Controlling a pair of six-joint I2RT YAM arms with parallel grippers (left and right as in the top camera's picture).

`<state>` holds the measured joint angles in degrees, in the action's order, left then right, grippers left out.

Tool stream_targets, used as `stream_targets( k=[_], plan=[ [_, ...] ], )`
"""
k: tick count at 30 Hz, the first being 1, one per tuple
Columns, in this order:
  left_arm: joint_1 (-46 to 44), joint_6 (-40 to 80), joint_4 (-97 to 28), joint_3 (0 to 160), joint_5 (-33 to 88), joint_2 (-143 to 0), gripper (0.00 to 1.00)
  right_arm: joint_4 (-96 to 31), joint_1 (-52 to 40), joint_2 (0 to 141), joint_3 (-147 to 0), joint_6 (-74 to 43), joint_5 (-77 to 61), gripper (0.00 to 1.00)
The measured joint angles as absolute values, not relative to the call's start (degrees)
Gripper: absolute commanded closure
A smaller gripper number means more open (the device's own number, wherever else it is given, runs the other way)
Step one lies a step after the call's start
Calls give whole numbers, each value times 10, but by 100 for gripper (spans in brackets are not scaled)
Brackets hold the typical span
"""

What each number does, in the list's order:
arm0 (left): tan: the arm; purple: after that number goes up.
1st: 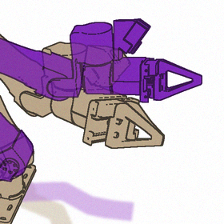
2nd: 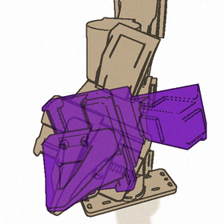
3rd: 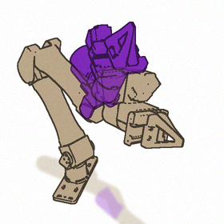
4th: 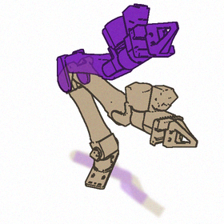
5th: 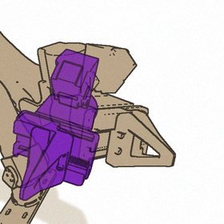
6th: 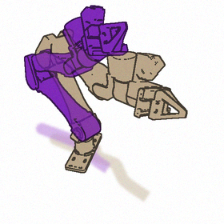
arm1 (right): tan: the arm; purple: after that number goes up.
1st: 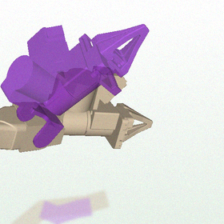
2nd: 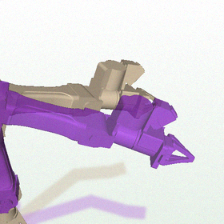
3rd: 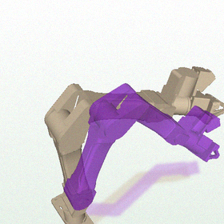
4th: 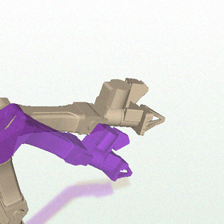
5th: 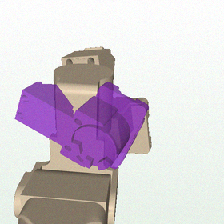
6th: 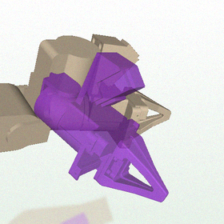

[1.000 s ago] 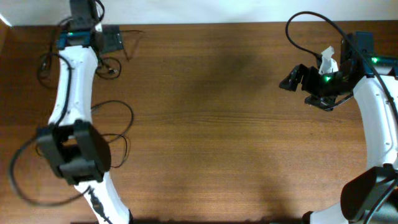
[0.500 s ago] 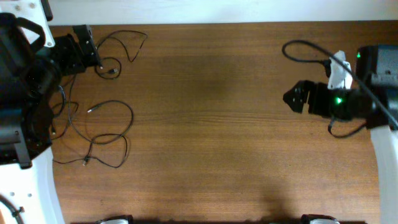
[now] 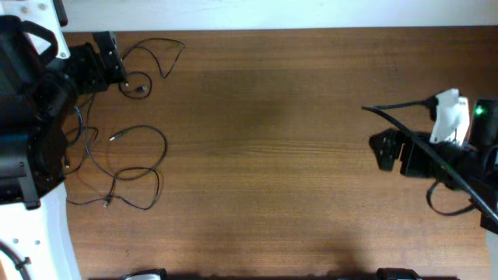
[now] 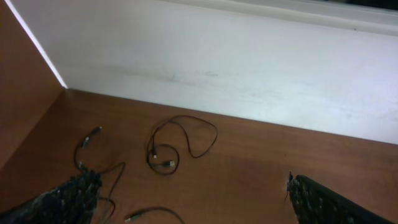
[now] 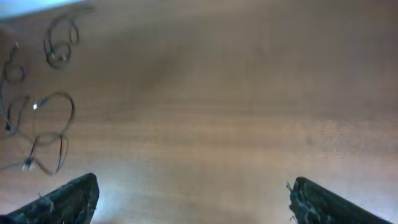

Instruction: Untangle cables

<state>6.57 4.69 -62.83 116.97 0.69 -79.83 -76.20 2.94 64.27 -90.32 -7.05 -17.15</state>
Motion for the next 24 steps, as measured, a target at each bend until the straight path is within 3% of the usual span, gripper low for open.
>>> stream_targets(
  k=[3,9,13,24],
  plan=[
    [66,47,-628,1170,7,-798,1,-611,29,609,-838,-69,-167,1],
    [66,47,-629,1170,9,-798,1,-224,29,384,-490,-62,-161,1],
    [66,47,-628,1169,9,-798,1,-116,29,237,-316,-61,-152,1],
    [66,47,-629,1169,9,-798,1,13,29,17,-70,-61,-125,1]
  ],
)
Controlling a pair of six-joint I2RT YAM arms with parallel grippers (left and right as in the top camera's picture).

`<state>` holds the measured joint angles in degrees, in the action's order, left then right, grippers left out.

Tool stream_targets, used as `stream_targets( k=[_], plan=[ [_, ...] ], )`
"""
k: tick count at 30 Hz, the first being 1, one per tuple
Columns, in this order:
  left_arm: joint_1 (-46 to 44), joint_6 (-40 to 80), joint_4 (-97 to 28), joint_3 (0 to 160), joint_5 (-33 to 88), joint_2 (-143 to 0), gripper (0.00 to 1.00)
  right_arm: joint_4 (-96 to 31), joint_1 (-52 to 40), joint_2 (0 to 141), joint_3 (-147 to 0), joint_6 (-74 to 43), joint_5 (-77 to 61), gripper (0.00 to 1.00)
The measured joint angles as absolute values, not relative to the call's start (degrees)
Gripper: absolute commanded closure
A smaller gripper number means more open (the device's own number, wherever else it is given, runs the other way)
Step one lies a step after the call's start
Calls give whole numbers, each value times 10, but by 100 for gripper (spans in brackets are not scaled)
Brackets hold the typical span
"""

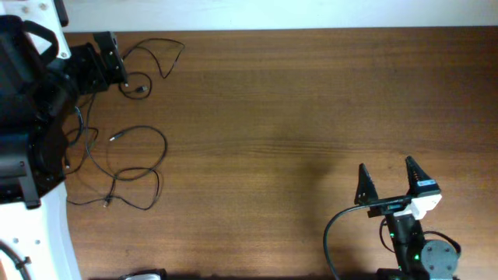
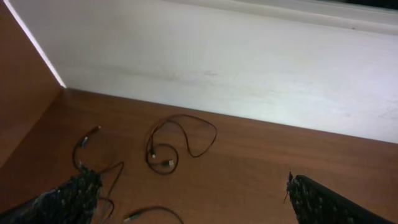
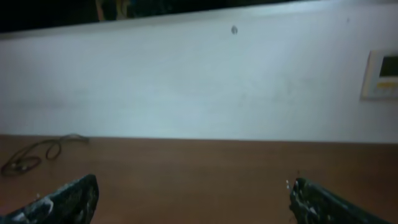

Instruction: Untangle cables

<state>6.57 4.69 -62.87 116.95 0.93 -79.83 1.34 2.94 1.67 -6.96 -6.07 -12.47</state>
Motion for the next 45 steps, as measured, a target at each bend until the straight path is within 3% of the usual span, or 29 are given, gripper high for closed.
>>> stream_targets(
  k=[5,35,38,45],
  plan=[
    [66,47,-628,1169,9,-798,0,-33,29,8,-7,-61,-126,1],
    [67,46,-666,1160,-12,-783,1,-30,29,8,-6,-60,-127,1],
    [68,43,-651,1081,-19,-713,1,-30,29,8,-6,-61,-127,1],
    [68,41,-351,647,19,-477,1,-30,29,7,-6,-61,-127,1]
  ],
)
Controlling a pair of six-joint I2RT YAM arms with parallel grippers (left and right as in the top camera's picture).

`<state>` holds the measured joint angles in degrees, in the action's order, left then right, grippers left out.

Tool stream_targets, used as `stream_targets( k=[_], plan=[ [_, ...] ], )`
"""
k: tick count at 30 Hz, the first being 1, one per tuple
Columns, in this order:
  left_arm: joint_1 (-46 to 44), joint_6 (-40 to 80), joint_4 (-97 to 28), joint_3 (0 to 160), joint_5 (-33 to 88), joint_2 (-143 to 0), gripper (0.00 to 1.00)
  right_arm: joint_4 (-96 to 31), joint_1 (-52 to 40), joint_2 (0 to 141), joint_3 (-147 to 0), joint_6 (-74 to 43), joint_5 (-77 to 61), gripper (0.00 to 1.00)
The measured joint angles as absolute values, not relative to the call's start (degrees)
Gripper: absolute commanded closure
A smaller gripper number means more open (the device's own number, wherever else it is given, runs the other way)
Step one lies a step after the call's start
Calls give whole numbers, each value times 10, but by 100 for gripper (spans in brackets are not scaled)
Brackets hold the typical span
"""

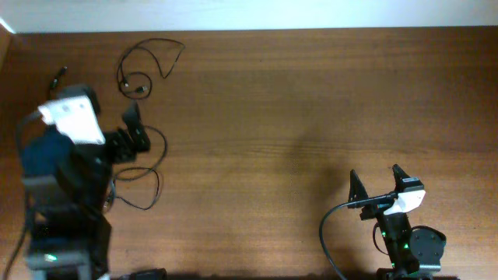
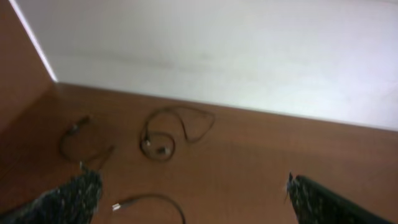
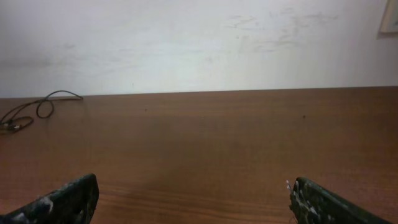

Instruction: Untangle cables

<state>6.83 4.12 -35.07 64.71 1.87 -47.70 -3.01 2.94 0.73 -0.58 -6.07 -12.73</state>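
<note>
A thin black cable [image 1: 149,64] lies curled near the back left of the wooden table, also seen in the left wrist view [image 2: 175,126] and far off in the right wrist view [image 3: 32,110]. A longer looped cable [image 1: 145,174] sprawls nearer the front left, partly hidden under my left arm; its plug end [image 2: 122,204] shows between the left fingers. My left gripper [image 1: 138,130] hovers open above that longer cable, nothing in it. My right gripper [image 1: 377,180] stands open at the front right, facing the back wall, far from both cables.
A white wall [image 3: 199,43] runs along the table's back edge. Another plug end [image 1: 58,75] lies at the far left near the side edge. The left arm's white wrist block [image 1: 74,118] covers part of the left strip.
My left arm has left the back left corner and now sits lower down the left side, its gripper over the longer cable. The right gripper shifted slightly toward the front. Both cables lie as before.
First my left gripper was open at the back left corner beside the small cable, and my right arm lay along the right edge. Then the right gripper stood open at the front right, facing the wall. Now the left gripper is over the longer cable.
</note>
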Motion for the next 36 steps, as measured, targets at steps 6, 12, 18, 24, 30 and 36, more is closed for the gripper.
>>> stream_targets(
  k=[6,12,18,24,30,36],
  plan=[
    [62,41,-97,305,46,-298,1,-30,29,7,-6,-60,-127,1],
    [42,39,38,85,44,-158,1,-30,29,6,-6,-61,-127,1],
    [37,39,22,16,44,-95,0,-30,29,7,-6,-61,-127,1],
    [33,38,-44,9,41,-14,1,-30,29,7,-6,-60,-127,1],
    [33,38,-44,9,41,-8,1,-30,29,7,-6,-60,-127,1],
    [33,38,-44,9,41,-8,1,-30,29,7,-6,-60,-127,1]
  ],
)
